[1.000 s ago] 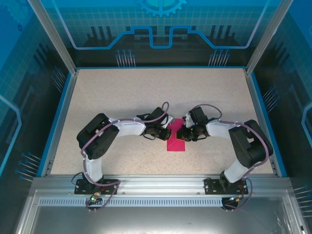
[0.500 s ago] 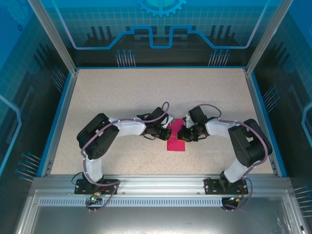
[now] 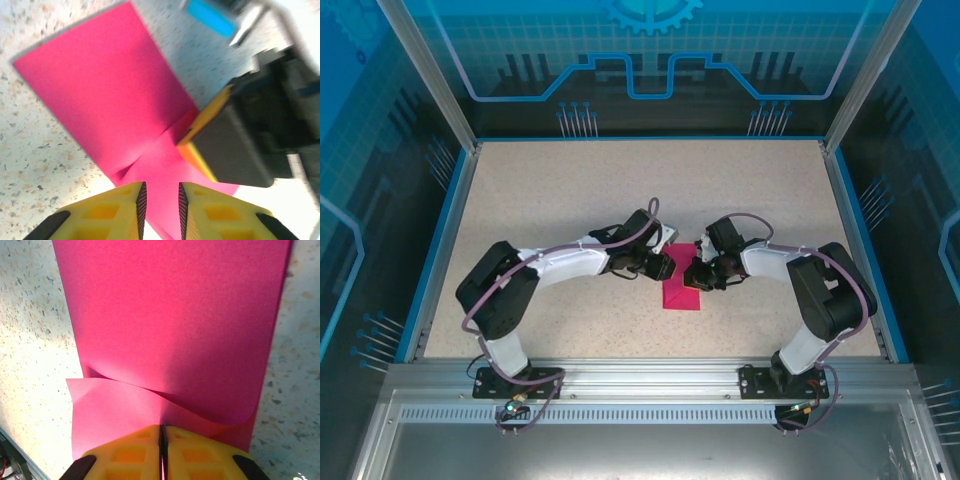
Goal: Fold a paper plane with a square sheet of paper (fold left side to right side)
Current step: Fold the triangle a second time at the center of the table.
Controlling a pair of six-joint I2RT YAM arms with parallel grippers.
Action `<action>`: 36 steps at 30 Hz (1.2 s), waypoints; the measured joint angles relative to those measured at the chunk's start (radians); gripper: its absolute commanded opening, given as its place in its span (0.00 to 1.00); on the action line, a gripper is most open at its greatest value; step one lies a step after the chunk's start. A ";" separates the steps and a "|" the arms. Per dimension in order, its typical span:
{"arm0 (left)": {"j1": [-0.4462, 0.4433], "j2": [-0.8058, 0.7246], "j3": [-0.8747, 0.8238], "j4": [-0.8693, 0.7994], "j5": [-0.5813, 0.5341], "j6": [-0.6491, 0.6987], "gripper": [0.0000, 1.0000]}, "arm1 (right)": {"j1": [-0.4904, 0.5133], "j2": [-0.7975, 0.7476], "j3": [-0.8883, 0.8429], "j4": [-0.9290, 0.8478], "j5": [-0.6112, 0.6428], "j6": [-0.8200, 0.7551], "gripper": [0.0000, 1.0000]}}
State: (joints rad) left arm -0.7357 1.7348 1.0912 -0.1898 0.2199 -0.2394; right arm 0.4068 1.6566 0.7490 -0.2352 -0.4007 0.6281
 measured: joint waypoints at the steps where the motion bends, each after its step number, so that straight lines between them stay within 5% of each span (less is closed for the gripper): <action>1: 0.000 -0.021 -0.002 0.001 0.014 -0.008 0.23 | 0.000 0.001 0.002 -0.002 0.000 0.000 0.11; 7: -0.005 -0.104 -0.083 0.050 0.154 -0.083 0.21 | 0.000 0.006 0.009 -0.011 -0.002 0.000 0.10; 15: -0.069 -0.019 -0.118 0.099 0.288 -0.158 0.20 | 0.000 0.010 0.013 -0.015 -0.003 0.000 0.11; 36: -0.082 0.087 -0.099 0.082 0.219 -0.169 0.20 | 0.000 0.011 0.017 -0.022 -0.003 0.000 0.11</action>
State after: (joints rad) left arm -0.8173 1.8221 0.9924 -0.1074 0.4385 -0.4084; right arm 0.4068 1.6676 0.7658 -0.2573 -0.4038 0.6277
